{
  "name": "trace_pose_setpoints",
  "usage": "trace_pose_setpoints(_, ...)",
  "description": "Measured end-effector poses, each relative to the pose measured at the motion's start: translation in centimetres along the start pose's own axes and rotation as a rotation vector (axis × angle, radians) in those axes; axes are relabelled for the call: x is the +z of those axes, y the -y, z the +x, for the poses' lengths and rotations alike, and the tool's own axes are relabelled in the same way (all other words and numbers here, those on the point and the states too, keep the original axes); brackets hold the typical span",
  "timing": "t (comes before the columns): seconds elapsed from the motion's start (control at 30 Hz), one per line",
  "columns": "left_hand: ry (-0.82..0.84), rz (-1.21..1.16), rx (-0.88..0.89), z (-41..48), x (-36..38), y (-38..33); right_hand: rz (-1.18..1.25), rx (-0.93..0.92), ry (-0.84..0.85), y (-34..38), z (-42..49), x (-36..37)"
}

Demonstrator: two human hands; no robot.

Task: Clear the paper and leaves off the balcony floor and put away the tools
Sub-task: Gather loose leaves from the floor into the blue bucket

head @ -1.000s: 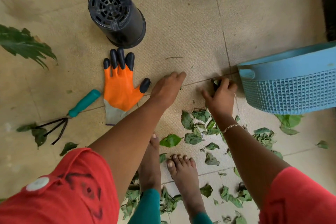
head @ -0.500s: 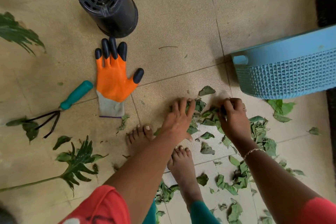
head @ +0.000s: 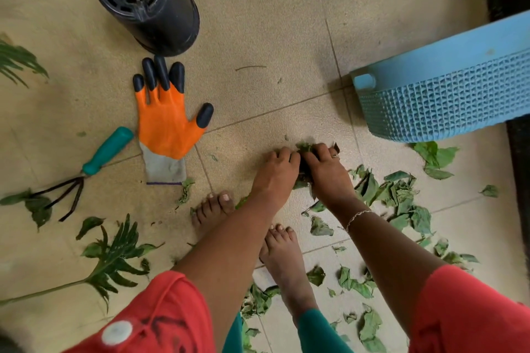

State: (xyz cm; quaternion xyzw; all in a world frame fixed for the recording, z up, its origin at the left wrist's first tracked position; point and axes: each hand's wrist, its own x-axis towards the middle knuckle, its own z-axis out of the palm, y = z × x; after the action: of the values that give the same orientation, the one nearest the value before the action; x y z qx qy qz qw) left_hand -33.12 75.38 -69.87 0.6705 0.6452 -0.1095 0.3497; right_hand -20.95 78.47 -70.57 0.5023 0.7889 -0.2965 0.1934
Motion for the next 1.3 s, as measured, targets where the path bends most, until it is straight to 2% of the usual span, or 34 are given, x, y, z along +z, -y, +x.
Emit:
trace_pose_setpoints(0.07, -0.022, -0.05, -0.002, 0.4, -0.4, 0.4, 0.107, -0.03, -0.085, -0.3, 0.3, 0.3)
trace_pose_setpoints(0.17, -0.051, -0.349, -0.108, 0.1, -1.3, 1.2, 0.355, 0.061, -0.168, -0.2, 0.5, -0.5)
trace_pose_setpoints(0.27, -0.047, -0.665, -0.205, -1.7, -3.0, 1.2, 0.673, 0.17, -0.108, 0.7, -0.5, -2.3)
trace_pose_setpoints(0.4, -0.082, -0.947, -0.257, -5.1, -6.4, 0.8, 1.133, 0.224, -0.047, 2.9, -3.3, -5.5)
trace_pose_setpoints(0.6, -0.149, -1.105, -0.306, -10.0, -10.2, 0.6, 1.324, 0.202, 0.025, 6.7, -6.4, -10.3)
trace_pose_setpoints(0.73, -0.172, -1.177, -0.417, -13.2, -11.3, 1.3, 1.318, 0.237, 0.033, 8.4, -7.5, -12.4)
trace_pose_setpoints(0.9, -0.266, -1.154, -0.563, -17.0, -11.2, 3.0, 1.28, 0.244, 0.057, 11.0, -7.3, -14.2)
trace_pose_setpoints(1.03, -0.381, -1.153, -0.712, -17.9, -9.0, 5.1, 1.186, 0.274, 0.089, 12.3, -5.4, -11.9)
trace_pose_setpoints(1.17, -0.413, -1.017, -0.759, -17.3, -5.0, 7.5, 0.922, 0.199, 0.126, 12.7, -2.7, -7.7)
trace_pose_setpoints(1.3, -0.407, -0.715, -0.781, -15.4, -0.4, 10.0, 0.366, 0.015, 0.158, 12.8, 0.3, -3.7)
